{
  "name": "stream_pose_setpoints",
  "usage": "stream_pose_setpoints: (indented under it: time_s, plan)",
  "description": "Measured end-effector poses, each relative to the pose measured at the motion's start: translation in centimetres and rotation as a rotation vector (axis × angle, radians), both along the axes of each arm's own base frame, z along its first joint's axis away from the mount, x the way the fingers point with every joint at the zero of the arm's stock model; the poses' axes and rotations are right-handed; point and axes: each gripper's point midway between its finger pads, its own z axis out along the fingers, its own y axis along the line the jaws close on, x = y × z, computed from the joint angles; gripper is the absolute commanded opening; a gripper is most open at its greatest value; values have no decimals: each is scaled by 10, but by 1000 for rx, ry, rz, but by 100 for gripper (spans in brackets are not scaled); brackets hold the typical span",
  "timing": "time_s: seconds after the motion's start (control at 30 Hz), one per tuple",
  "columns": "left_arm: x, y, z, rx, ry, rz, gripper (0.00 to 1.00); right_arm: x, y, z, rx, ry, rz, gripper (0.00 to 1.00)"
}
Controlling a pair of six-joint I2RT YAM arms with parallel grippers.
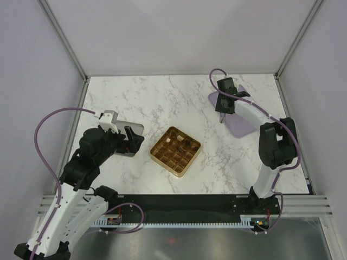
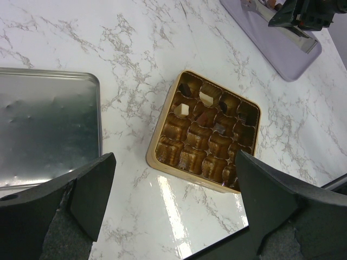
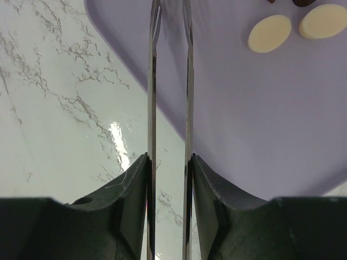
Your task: Pack the chocolate
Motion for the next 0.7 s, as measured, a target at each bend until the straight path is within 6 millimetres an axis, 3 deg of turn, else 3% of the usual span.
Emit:
stream_pose_setpoints:
  time_s: [0.33,0.7]
  plan:
    - [0,0,0,0,0,0,100,6,-19,3,-29,15,16,49]
    - [0,0,-1,1,2,1,100,20,-15,-4,-33,31,78,52]
